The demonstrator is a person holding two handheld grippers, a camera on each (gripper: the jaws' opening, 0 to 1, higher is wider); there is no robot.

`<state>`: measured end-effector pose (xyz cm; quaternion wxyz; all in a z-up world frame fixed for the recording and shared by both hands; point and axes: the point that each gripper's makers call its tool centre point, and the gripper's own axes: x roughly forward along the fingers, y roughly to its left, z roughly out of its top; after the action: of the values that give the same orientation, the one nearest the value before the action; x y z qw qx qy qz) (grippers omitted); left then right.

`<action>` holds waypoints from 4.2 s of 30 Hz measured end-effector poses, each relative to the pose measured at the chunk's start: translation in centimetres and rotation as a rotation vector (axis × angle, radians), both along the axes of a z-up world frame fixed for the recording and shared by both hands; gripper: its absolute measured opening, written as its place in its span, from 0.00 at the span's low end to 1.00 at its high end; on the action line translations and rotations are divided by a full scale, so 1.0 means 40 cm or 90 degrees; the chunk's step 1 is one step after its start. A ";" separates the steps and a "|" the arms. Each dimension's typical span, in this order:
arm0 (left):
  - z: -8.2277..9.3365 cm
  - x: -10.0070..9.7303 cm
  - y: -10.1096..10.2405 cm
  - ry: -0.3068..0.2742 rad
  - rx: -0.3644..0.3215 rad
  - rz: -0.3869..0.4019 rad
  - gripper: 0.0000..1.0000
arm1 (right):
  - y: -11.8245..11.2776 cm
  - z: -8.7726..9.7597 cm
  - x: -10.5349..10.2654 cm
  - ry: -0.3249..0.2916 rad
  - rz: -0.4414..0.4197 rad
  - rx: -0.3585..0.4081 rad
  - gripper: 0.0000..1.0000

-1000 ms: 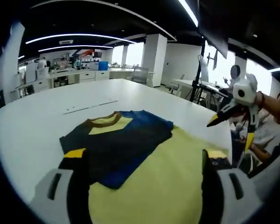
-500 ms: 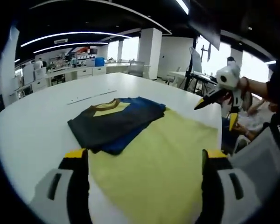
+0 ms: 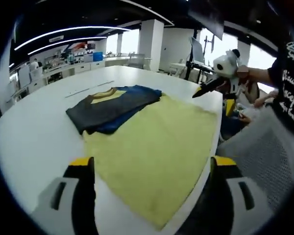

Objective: Fold the garment on the visible template until the final outline fits inside the template.

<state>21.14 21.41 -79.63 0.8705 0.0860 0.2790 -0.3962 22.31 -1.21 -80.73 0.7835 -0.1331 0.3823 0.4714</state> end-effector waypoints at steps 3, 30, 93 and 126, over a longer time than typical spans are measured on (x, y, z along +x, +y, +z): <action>-0.002 -0.008 0.001 0.006 -0.006 0.002 0.92 | -0.002 -0.005 0.003 -0.010 -0.002 0.003 0.99; -0.089 -0.043 0.052 0.015 0.100 -0.036 0.70 | -0.044 -0.076 -0.020 -0.053 0.053 -0.053 0.79; -0.122 -0.027 0.029 0.051 0.176 -0.098 0.00 | -0.096 -0.096 0.013 -0.047 0.076 -0.096 0.00; 0.004 -0.156 0.010 0.070 0.101 -0.111 0.00 | -0.124 0.005 -0.106 -0.016 0.094 -0.067 0.00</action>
<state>14.90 21.82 -79.48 0.8066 0.1567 0.3480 -0.4513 18.08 -6.18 -80.52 0.7434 -0.2074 0.3858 0.5055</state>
